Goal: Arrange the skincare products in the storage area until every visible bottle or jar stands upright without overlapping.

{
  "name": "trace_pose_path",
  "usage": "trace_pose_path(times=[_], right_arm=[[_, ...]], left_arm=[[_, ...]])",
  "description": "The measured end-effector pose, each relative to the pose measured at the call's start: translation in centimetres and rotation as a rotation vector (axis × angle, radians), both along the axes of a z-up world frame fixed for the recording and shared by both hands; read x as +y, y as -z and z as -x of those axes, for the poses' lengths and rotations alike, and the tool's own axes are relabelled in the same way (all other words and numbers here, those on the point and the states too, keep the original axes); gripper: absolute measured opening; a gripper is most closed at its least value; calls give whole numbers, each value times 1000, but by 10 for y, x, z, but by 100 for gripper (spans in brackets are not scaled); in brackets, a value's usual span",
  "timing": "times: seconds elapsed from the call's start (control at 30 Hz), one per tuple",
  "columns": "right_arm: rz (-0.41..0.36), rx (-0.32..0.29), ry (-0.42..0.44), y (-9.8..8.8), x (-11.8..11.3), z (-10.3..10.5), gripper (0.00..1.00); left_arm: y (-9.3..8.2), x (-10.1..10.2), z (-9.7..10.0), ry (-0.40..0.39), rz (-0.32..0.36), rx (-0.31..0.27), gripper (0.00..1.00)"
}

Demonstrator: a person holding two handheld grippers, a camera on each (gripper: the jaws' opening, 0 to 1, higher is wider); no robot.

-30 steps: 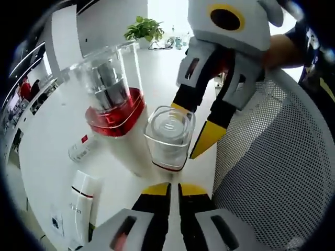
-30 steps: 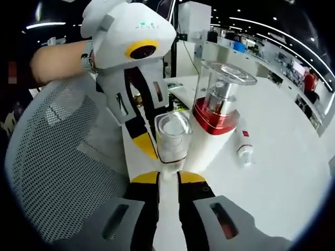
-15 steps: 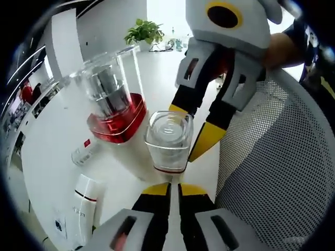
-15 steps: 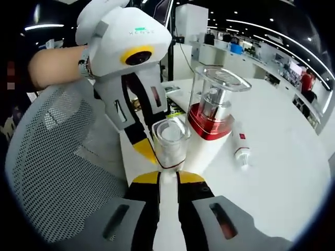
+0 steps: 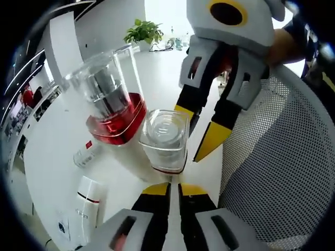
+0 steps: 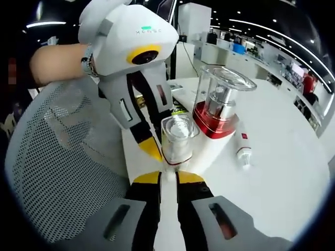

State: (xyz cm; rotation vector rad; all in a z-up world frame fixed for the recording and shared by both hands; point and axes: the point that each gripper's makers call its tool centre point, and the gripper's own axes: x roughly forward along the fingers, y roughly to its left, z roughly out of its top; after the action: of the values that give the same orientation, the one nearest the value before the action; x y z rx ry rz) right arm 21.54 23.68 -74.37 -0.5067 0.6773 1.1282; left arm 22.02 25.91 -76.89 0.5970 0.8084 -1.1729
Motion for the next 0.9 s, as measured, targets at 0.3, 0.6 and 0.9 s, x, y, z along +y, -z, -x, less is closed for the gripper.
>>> trace_pose_path(times=[0.3, 0.6, 0.9], right_arm=[[35, 27, 4, 7, -9, 2, 10], [56, 83, 213, 15, -41, -23, 10], [-54, -34, 431, -21, -67, -72, 14]], left_arm=[[8, 13, -1, -23, -67, 11, 12], [1, 60, -28, -223, -250, -113, 14], [-40, 106, -33, -571, -126, -146, 18]])
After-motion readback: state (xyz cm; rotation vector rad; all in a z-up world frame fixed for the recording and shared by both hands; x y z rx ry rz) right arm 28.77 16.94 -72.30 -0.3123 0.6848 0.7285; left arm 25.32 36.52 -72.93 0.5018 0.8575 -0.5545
